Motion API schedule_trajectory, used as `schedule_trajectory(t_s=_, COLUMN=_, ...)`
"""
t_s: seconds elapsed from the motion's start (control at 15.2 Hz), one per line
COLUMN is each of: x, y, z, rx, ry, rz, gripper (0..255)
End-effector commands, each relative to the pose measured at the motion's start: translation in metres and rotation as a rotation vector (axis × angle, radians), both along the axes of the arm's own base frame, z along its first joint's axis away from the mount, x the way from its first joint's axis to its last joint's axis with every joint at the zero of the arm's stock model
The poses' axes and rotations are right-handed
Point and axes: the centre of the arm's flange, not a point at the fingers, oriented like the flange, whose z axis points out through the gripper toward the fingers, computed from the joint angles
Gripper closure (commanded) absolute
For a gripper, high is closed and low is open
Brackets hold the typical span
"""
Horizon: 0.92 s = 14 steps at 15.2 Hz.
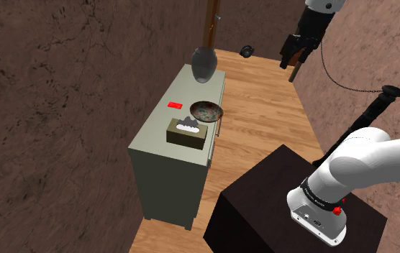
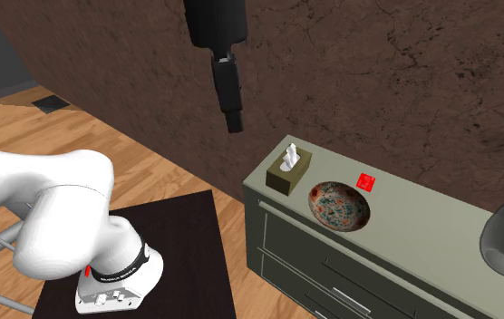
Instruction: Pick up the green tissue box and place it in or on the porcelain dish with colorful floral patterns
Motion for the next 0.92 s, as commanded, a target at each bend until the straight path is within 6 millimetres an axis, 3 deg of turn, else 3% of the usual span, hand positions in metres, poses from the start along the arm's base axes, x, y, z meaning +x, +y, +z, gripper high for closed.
schedule_trajectory(t_s=0.0, x=0.0, y=0.0, z=0.0, rx=0.0, ry=0.0, rz=0.0, gripper=0)
schedule_trajectory(t_s=0.86, x=0.124, y=0.116, z=-0.099, rx=-0.184, ry=0.122, rz=0.206, gripper=0)
